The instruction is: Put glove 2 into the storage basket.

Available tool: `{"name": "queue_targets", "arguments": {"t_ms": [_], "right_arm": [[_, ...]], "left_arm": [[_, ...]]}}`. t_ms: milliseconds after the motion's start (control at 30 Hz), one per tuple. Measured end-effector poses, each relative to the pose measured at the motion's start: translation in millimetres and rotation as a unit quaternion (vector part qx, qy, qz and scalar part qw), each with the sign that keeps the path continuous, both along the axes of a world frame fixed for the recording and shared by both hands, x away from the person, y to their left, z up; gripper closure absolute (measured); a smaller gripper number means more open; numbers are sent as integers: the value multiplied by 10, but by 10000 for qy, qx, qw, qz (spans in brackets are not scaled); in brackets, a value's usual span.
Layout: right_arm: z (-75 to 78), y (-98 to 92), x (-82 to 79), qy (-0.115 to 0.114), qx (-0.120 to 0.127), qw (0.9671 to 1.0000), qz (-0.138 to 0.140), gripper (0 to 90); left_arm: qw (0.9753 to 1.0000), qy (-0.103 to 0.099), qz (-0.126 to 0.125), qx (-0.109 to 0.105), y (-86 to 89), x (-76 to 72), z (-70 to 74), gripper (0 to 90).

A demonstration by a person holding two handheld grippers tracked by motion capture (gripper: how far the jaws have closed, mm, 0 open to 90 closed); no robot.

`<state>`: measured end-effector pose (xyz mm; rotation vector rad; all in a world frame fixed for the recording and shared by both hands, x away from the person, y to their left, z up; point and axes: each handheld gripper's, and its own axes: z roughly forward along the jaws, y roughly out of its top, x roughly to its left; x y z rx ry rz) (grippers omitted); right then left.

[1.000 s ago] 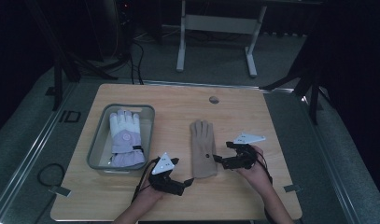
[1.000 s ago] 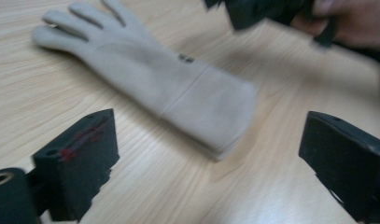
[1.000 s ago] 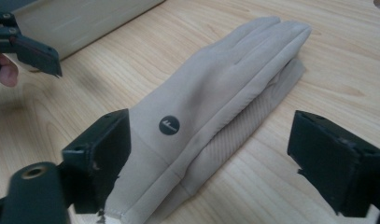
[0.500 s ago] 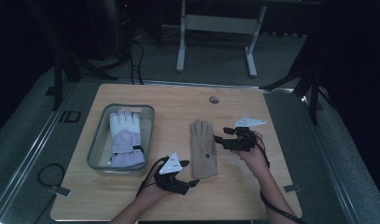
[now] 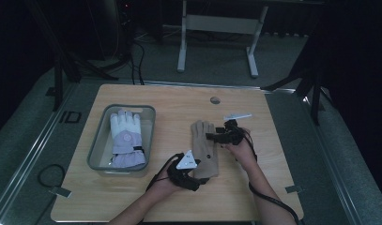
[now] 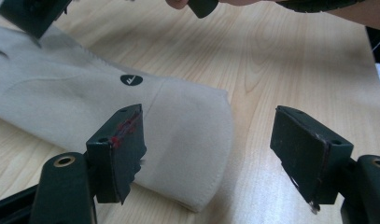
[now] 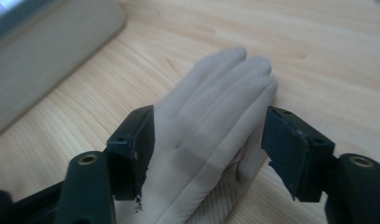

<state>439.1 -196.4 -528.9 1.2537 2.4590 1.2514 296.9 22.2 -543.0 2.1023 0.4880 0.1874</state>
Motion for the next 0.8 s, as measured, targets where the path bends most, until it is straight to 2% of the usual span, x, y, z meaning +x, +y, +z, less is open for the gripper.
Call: {"name": "queue_targets", "arguments": {"t_ms": [100, 200, 267, 300, 333, 433, 500, 533, 567, 600, 667, 733, 800], "right_arm": [[-83, 42, 25, 87, -195, 9998, 0, 323], [-152, 85, 26, 165, -443, 9988, 96, 350], [-167, 92, 24, 167, -442, 9988, 135, 350], [-167, 92, 24, 167, -442, 9988, 135, 388], [-170, 89, 18, 190, -412, 9988, 207, 501], [-149, 107, -11, 180, -479, 9982, 308, 616], [-134, 130, -43, 11, -637, 9973, 372, 657], [-124, 151, -72, -187, -766, 9960, 414, 676], [-119, 180, -118, -448, -962, 9931, 492, 690], [-120, 204, -152, -601, -1050, 9912, 541, 696], [-119, 218, -178, -672, -1100, 9904, 502, 704], [-124, 223, -195, -749, -1113, 9897, 501, 711], [-133, 208, -196, -751, -1044, 9905, 487, 712]], "left_arm": [[10000, 54, -24, 48, -34, 22, -20, 265], [9997, 90, -83, 199, -69, 37, -48, 278], [9997, 90, -83, 199, -69, 37, -48, 278], [9995, 105, -109, 288, -82, 40, -63, 278], [9992, 76, -119, 370, -94, 37, -73, 278], [9985, 20, -181, 521, -108, 32, -92, 278], [9981, 24, -201, 590, -115, 29, -108, 278], [9976, 7, -219, 661, -115, 31, -114, 278], [9974, 16, -205, 698, -117, 32, -122, 278], [9973, 24, -191, 708, -115, 34, -129, 279], [9965, -17, -155, 821, -116, 38, -140, 301], [9964, -40, -144, 839, -120, 39, -140, 313], [9953, -116, -144, 949, -131, 38, -137, 338]]}}
